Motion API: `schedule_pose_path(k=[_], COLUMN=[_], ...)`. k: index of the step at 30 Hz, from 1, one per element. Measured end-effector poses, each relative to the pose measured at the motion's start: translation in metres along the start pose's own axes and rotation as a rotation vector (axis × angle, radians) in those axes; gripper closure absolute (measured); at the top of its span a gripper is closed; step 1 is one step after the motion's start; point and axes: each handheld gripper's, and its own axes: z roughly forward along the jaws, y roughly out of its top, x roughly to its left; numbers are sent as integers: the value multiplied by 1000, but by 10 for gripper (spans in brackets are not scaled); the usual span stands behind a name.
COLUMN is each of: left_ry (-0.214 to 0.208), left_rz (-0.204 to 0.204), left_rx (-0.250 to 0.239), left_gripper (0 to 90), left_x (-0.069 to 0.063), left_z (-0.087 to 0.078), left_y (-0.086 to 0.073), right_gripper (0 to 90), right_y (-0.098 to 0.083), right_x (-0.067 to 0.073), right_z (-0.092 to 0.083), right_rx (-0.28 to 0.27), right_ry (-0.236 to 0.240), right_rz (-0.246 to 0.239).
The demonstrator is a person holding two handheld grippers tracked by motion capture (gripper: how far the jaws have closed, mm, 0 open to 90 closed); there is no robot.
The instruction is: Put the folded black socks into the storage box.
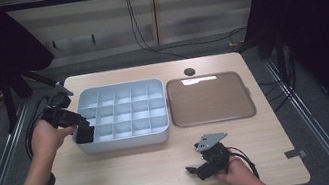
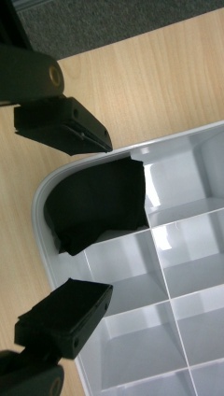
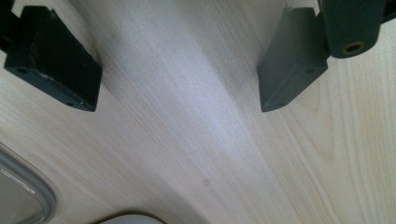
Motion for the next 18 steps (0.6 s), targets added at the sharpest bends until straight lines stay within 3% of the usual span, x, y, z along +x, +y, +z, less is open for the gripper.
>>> schedule_pose_path(k=[6,18], left_ry=[-10,-26], left_rz=[19,42], left_rx=[8,25], left_gripper=[207,201], left_x=[-3,-11], left_z=[0,8], left_y=[0,-3], right_gripper=[133,133], right_y=[0,0], right_x=[0,0], right_z=[0,0], right_rx=[1,2], right_ry=[1,1], right_rz=[-1,2])
